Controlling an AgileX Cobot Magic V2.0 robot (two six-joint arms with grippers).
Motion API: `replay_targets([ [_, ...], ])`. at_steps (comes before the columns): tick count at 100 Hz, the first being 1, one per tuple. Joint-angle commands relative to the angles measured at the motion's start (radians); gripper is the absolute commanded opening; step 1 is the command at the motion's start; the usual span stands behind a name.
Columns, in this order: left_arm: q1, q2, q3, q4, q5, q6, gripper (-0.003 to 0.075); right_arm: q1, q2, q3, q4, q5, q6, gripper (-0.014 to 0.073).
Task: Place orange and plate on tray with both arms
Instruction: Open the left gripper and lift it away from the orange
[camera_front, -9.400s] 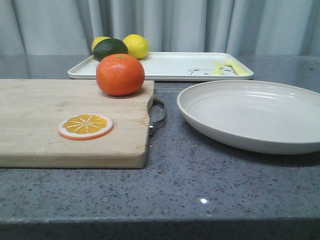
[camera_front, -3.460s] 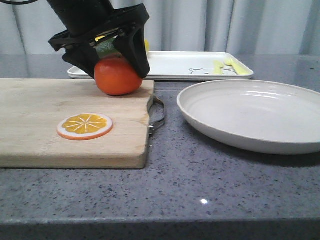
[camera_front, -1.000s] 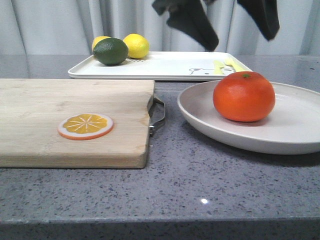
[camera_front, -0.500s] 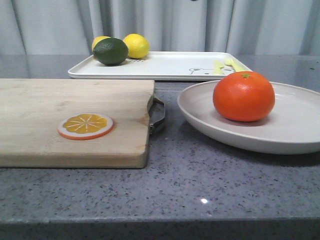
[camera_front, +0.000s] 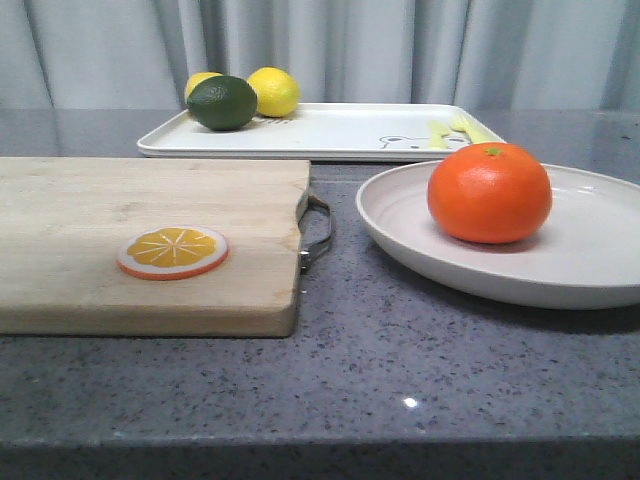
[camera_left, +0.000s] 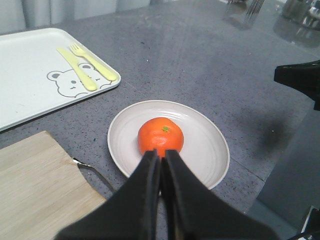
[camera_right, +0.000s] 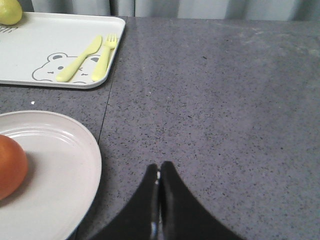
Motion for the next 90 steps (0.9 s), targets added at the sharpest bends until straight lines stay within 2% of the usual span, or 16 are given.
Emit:
replay_targets([
  [1,0.002,-0.101,0.026,-0.016,-0.085,0.002,-0.0020,-0.004,0.025,-0.068,-0.004,0.009,-0.004,-0.0055],
  [12,0.002,-0.195,0.087,-0.016,-0.085,0.002,-0.0020,-0.004,0.069,-0.112,-0.004,0.104,-0.004,-0.0049],
  [19,0.002,-0.245,0.116,-0.016,-0.089,0.002,-0.0020,-0.004,0.105,-0.135,-0.001,0.141,-0.011,-0.0010],
  [24,0.002,-0.274,0.133,-0.016,-0.090,0.002,-0.0020,-0.004,0.135,-0.154,0.005,0.163,-0.020,0.0044],
  [39,0.002,-0.327,0.173,-0.016,-0.092,0.002,-0.0020,-0.002,0.211,-0.205,0.053,0.190,-0.020,0.0288],
  [46,0.002,-0.337,0.177,-0.016,-0.094,0.002,-0.0020,-0.002,0.249,-0.230,0.062,0.207,-0.020,0.0344],
  [72,0.002,-0.339,0.177,-0.016,-0.112,0.002,-0.0020,-0.001,0.442,-0.361,0.141,0.327,-0.020,0.0345],
  [90,0.002,-0.339,0.177,-0.016,-0.113,0.002,-0.0020,-0.001,0.590,-0.460,0.147,0.433,-0.020,0.0345],
])
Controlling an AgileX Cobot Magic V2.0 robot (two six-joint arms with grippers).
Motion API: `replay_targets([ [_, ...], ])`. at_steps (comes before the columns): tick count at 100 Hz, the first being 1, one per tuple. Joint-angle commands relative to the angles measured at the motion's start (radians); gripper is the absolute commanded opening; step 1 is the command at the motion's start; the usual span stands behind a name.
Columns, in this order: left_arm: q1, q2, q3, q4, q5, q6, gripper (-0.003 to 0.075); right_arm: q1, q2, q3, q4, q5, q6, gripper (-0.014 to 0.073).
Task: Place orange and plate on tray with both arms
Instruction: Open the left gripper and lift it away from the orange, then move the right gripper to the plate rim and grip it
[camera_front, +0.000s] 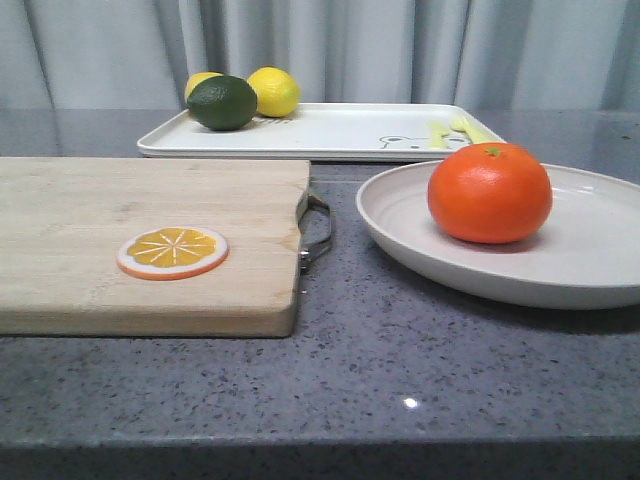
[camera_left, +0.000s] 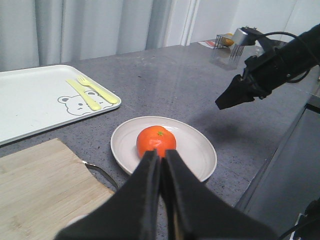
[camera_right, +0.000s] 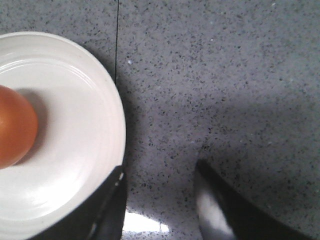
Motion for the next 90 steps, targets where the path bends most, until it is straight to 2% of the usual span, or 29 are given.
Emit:
replay_targets([
  [1,0.002,0.003,-0.028,-0.016,-0.080,0.002,-0.0020,-0.001,0.050,-0.075,0.015,0.015,-0.008,0.0345],
  [30,0.002,0.003,-0.028,-0.016,-0.096,0.002,-0.0020,0.004,0.235,-0.143,0.090,0.057,-0.018,0.0345],
  [57,0.002,0.003,-0.028,-0.016,-0.097,0.002,-0.0020,0.069,0.289,-0.143,0.094,0.037,-0.027,0.0342],
  [90,0.002,0.003,-0.028,-0.016,-0.097,0.002,-0.0020,0.070,0.353,-0.143,0.094,0.028,-0.027,0.0337],
])
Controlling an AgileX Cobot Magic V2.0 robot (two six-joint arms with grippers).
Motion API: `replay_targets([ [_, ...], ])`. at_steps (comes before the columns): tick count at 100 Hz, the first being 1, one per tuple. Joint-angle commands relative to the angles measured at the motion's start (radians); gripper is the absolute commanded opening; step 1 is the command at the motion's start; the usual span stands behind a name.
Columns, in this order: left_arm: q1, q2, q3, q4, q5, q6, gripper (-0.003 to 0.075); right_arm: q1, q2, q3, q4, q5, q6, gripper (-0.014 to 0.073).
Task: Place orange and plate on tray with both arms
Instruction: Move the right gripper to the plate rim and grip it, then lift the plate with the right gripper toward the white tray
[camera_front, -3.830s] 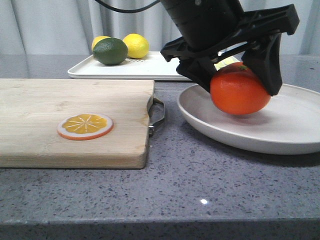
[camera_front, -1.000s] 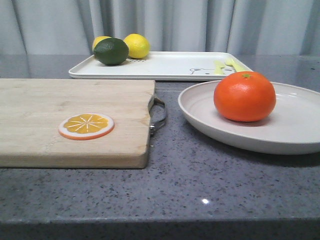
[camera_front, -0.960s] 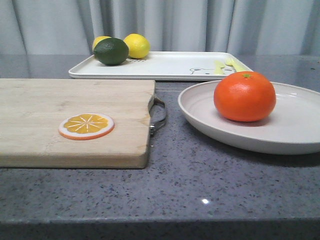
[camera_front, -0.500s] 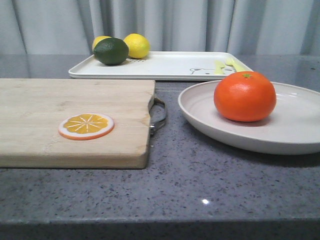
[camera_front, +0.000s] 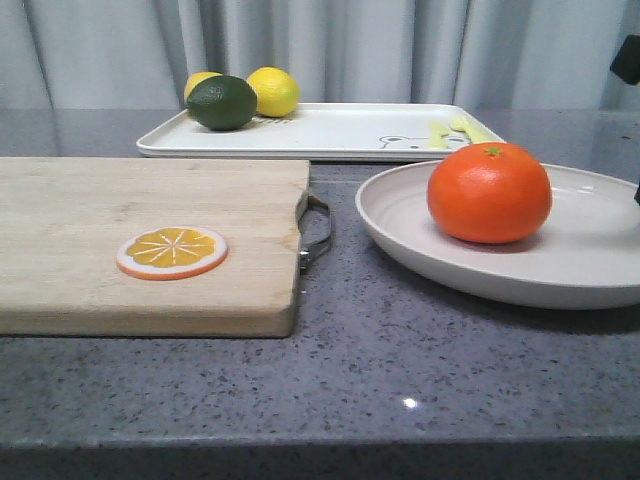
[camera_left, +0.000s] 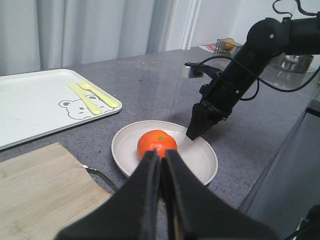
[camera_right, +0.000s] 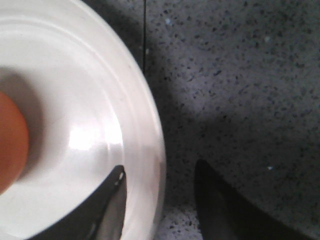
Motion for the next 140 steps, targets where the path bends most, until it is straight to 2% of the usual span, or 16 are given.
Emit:
replay_targets([
  [1,0.002,0.003,-0.028,-0.016,-0.082,0.001,-0.0020,0.001,-0.008,-0.031,0.009,-0.028,-0.013,0.0334],
  [7,0.002,0.003,-0.028,-0.016,-0.082,0.001,-0.0020,0.001,-0.003,-0.031,0.009,-0.029,-0.013,0.0299],
  [31,0.002,0.003,-0.028,-0.016,-0.082,0.001,-0.0020,0.001,-0.003,-0.031,0.009,-0.042,-0.013,0.0026],
  [45,0.002,0.003,-0.028,-0.016,-0.082,0.001,-0.0020,0.001,-0.003,-0.031,0.009,-0.042,-0.013,-0.0063],
  [64,0.002,0.003,-0.028,-0.016,-0.082,0.001,-0.0020,-0.001,-0.003,-0.031,0.018,-0.041,-0.012,-0.0067],
  [90,0.002,0.003,-0.028,-0.016,-0.086,0.001,-0.0020,-0.004,-0.006,-0.059,0.112,-0.048,-0.014,-0.0067],
  [117,0.002,0.003,-0.028,-0.016,-0.088,0.001,-0.0020,-0.004,0.008,-0.197,0.153,-0.035,-0.014,-0.0067],
  [140,0.002,0.003,-0.028,-0.016,-0.088,0.001,-0.0020,-0.002,0.135,-0.397,0.186,0.025,-0.014,-0.0067],
])
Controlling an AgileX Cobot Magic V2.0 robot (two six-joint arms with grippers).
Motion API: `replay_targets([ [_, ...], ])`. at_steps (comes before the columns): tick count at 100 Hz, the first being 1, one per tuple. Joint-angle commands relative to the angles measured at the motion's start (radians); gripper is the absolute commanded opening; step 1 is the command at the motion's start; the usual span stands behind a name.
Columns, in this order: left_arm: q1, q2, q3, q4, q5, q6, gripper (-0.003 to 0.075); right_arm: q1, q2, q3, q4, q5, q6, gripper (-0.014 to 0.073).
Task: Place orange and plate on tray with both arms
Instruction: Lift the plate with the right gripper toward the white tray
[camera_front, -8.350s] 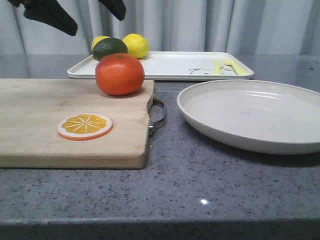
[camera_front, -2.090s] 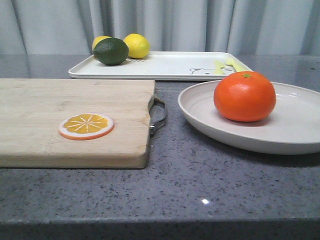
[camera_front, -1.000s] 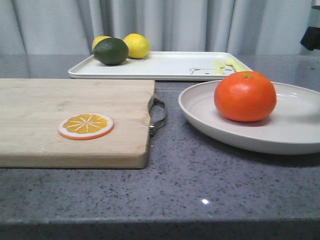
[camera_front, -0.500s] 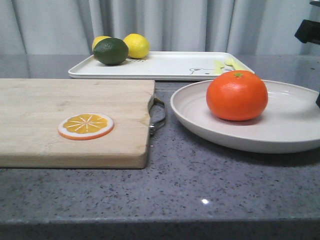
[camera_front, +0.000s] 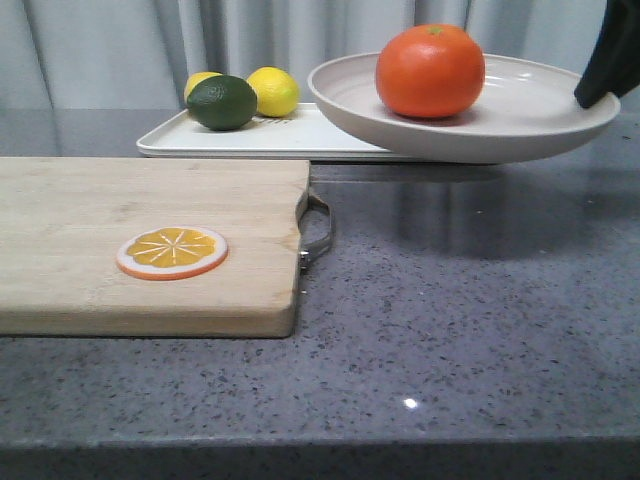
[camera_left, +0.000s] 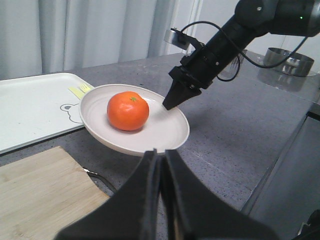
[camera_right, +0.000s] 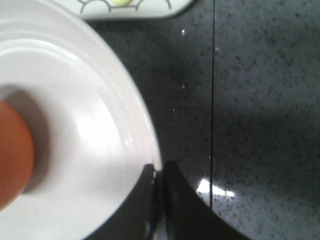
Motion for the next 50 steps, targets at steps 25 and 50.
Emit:
replay_targets([
  [25,0.002,0.003,-0.028,-0.016,-0.077,0.001,-0.0020,0.010,0.211,-0.411,0.048,0.085,-0.012,-0.0062],
  [50,0.002,0.003,-0.028,-0.016,-0.077,0.001,-0.0020,0.047,0.447,-0.753,0.047,0.166,0.019,-0.0058],
])
